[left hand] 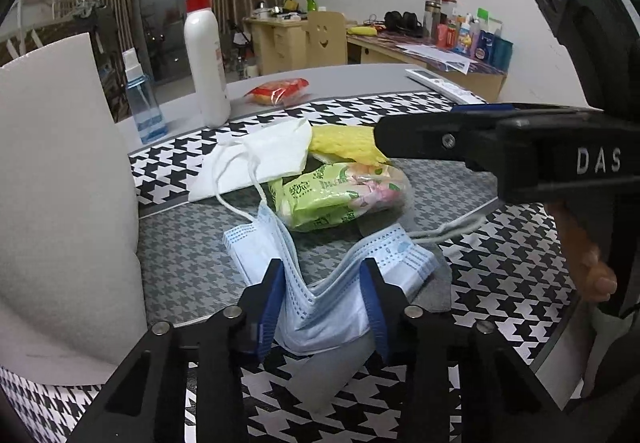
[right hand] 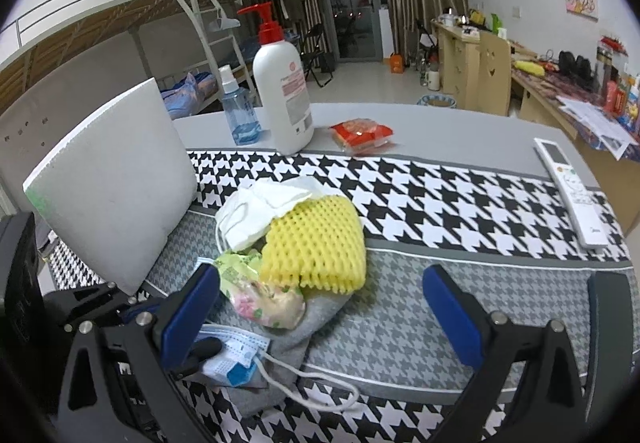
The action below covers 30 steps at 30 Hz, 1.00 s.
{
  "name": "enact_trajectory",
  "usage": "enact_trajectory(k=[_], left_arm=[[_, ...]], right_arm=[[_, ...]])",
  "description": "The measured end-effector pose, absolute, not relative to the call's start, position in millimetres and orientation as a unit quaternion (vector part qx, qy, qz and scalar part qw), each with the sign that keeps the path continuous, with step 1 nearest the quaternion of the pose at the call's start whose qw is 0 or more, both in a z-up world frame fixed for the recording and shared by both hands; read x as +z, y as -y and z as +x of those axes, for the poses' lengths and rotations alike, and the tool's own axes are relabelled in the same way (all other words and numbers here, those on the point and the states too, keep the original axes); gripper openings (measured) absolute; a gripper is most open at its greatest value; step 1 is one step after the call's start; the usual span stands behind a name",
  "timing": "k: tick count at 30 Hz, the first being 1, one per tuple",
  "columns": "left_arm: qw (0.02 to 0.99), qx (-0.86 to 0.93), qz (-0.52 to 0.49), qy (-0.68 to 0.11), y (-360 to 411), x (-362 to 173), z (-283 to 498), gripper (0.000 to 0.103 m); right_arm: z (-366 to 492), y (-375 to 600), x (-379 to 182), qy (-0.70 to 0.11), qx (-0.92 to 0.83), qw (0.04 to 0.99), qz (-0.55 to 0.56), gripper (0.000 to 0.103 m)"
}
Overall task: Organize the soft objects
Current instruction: 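Grasp the blue face mask with the left gripper while the right gripper grasps the yellow foam net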
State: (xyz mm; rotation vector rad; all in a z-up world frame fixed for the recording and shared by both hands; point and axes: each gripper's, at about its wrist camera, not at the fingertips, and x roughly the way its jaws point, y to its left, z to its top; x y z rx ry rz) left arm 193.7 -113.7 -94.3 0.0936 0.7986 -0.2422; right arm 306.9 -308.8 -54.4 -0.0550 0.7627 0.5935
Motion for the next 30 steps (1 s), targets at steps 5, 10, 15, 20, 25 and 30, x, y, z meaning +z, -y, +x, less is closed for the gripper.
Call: enact_trajectory(k=[5, 10, 15, 20, 25, 30], left_arm=[[0.912, -0.126, 0.044, -0.389, 114.8, -94.1, 192.7, 0.031], [0.910, -0.131, 0.041, -0.390, 112.9, -92.9, 192.3, 0.027], [0.910, -0.136, 0.038, -0.391, 110.5, -91.8, 191.6, 0.027], [0.910, -0.136, 0.038, -0.390, 109.3, -91.4, 190.5, 0.027], [0.909, -0.137, 0.038, -0.391, 109.2, -92.0, 190.0, 0.025], [0.910, -0.138, 0.039, -0.390, 109.7, -92.5, 190.1, 0.025]], right_arm=[[311.7, 302.6, -54.5, -0.369, 0.288, 0.883, -0.034, 0.102], [316.3, 296.9, -58.1, -0.375, 0.294, 0.878, -0.036, 0.101], [324.0, 294.1, -65.3, -0.389, 0.296, 0.872, -0.037, 0.086], [329.0, 290.3, -72.6, -0.405, 0.302, 0.862, -0.038, 0.066], [326.8, 289.5, -73.3, -0.410, 0.310, 0.857, -0.038, 0.049], [327.6, 292.0, -72.0, -0.409, 0.304, 0.860, -0.033, 0.026]])
